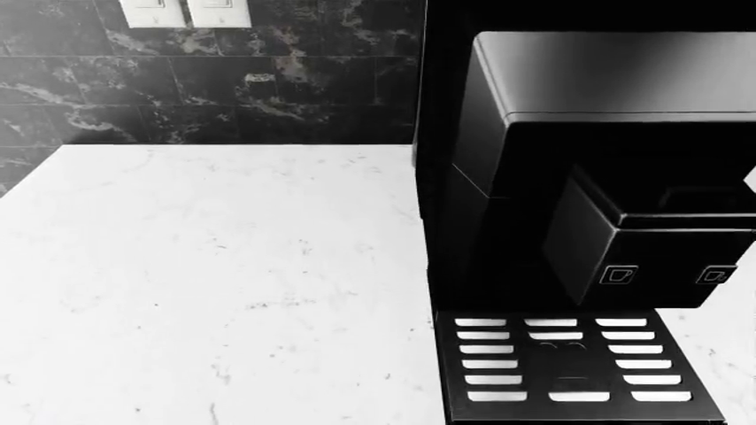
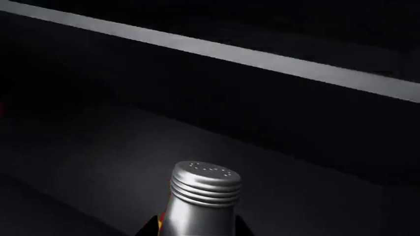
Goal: Pick and place the shaker into the drawer. Then close the cabinet.
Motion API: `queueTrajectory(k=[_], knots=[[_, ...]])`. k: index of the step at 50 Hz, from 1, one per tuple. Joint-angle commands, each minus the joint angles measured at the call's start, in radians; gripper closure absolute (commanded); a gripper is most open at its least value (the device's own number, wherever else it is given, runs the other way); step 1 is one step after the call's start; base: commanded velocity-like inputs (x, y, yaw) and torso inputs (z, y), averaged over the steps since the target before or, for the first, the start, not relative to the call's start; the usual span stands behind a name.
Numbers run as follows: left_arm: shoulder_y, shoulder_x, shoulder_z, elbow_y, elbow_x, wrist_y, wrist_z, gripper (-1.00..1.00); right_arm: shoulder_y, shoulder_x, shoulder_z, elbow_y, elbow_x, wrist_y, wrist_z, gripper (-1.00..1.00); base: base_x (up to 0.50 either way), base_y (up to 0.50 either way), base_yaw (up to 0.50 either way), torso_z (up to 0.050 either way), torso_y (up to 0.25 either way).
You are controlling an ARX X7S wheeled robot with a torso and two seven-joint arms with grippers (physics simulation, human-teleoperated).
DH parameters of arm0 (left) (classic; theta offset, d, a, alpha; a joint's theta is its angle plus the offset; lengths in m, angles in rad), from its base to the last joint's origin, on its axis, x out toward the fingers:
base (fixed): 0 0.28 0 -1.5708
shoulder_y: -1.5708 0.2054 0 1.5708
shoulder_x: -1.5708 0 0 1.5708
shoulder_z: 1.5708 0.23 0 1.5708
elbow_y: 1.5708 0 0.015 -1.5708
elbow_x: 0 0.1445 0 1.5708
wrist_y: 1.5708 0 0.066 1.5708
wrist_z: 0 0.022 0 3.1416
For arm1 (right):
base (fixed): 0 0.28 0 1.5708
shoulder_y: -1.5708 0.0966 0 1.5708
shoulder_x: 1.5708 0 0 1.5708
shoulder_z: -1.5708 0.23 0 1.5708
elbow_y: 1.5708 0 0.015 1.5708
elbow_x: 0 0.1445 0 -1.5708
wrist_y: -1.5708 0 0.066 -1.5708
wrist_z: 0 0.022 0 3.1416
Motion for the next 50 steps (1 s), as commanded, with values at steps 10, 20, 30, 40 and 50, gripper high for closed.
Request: queueTrajectory(k=[10, 20, 30, 40, 50], knots=[[-0.003, 0.0, 0.199, -0.043, -0.196, 0.06, -0.003, 1.0, 0.043, -0.019, 0.008, -0.03, -0.039, -0.064, -0.013, 1.0, -0.5, 0.0, 0.0, 0.0, 0.0], [-0.003, 0.0, 0.343, -0.074, -0.329, 0.107, 0.0, 1.0, 0.042, -0.018, 0.007, 0.011, -0.017, -0.073, -0.006, 1.0, -0.5, 0.0, 0.0, 0.0, 0.0], [-0.003, 0.0, 0.322, -0.086, -0.313, 0.101, 0.011, 1.0, 0.04, -0.023, 0.009, 0.004, -0.001, -0.043, -0.014, 1.0, -0.5, 0.0, 0.0, 0.0, 0.0], [0.288, -0.292, 0.332, 0.69, -0.494, -0.015, -0.281, 1.0, -0.296, -0.026, -0.051, -0.65, -0.065, 0.373, -0.14, 1.0, -0.01, 0.0, 0.0, 0.0, 0.0], [0.692, -0.575, 0.347, 1.308, -0.552, 0.047, -0.473, 1.0, -0.686, -0.127, -0.09, -1.183, -0.615, 0.636, -0.519, 1.0, 0.0, 0.0, 0.0, 0.0, 0.0]])
